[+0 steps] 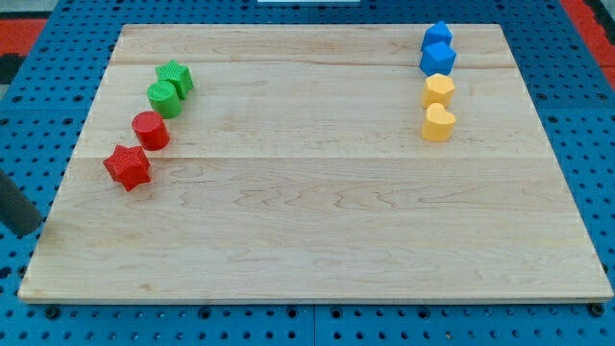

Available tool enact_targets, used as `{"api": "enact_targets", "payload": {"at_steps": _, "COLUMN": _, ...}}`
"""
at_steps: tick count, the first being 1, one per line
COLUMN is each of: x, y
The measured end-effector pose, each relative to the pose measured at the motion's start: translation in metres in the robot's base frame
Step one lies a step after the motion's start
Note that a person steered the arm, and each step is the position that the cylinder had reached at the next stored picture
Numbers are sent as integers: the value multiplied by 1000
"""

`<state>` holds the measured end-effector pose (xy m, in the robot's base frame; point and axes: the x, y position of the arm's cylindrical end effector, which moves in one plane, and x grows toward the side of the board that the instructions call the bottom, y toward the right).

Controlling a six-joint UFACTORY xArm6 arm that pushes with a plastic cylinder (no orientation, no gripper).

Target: Push the green star to the bottom center of the board

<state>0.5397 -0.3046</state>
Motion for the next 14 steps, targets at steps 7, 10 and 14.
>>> {"api": "enact_targets", "payload": {"at_steps": 7, "x": -208, "y": 66}}
{"api": "enact_targets", "payload": {"at_steps": 10, "x": -274, "y": 235}}
{"api": "enact_targets", "payload": {"at_steps": 14, "x": -125, "y": 245}}
